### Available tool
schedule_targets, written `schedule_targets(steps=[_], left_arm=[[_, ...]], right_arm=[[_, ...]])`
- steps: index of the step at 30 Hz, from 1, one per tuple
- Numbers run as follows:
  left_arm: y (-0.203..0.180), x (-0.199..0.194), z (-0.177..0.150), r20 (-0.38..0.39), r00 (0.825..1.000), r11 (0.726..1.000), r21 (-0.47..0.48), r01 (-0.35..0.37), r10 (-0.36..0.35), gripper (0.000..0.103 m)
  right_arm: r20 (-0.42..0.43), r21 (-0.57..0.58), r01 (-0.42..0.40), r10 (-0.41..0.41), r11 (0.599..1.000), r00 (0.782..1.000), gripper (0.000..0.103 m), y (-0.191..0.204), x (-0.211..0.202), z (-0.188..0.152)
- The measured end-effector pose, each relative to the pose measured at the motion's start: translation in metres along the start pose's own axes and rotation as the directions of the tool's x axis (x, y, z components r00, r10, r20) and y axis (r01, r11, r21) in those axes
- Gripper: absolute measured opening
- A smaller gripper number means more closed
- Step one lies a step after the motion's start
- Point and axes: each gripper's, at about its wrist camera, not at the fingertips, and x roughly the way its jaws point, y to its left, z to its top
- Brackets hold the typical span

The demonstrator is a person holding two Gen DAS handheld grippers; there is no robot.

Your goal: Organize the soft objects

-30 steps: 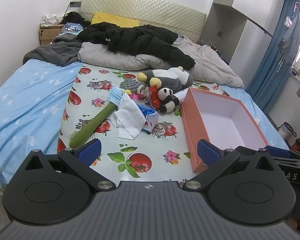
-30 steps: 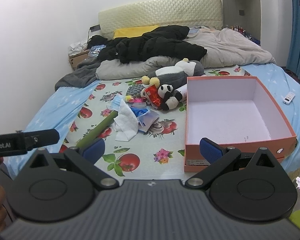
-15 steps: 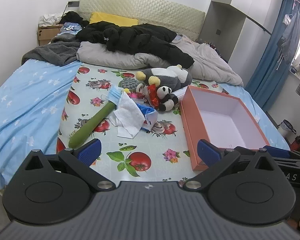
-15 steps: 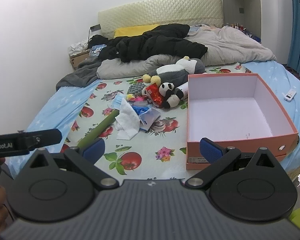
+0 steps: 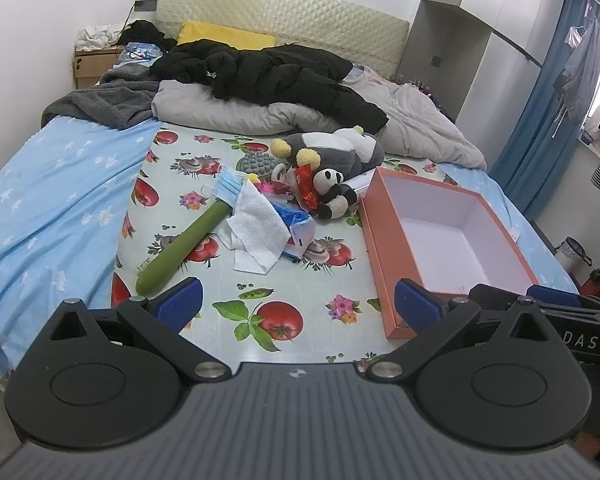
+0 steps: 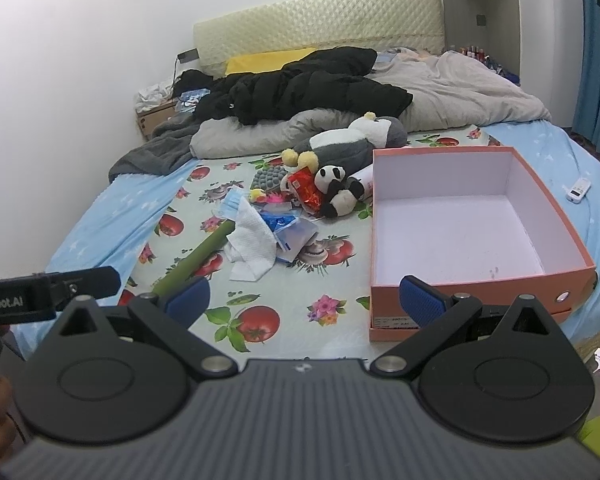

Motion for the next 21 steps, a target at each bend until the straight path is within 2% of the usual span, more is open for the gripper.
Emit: schedule_targets(steps=[14,21], left_arm=[[0.001,0.012,-0.002,-0.004,1.000,1.000,0.006,0.013,-0.013,0.103],[0.004,0.034,-0.002,-0.031,1.000,1.000,0.018,0.002,-0.002,0.103]], right_arm=[[-0.019,0.012,-0.003,0.003,1.000,1.000,0.103,0.000,0.004,-0.003],[-0.034,0.018,-0.012,0.013,1.000,0.999,0.103,-0.003,0.016,-0.002]])
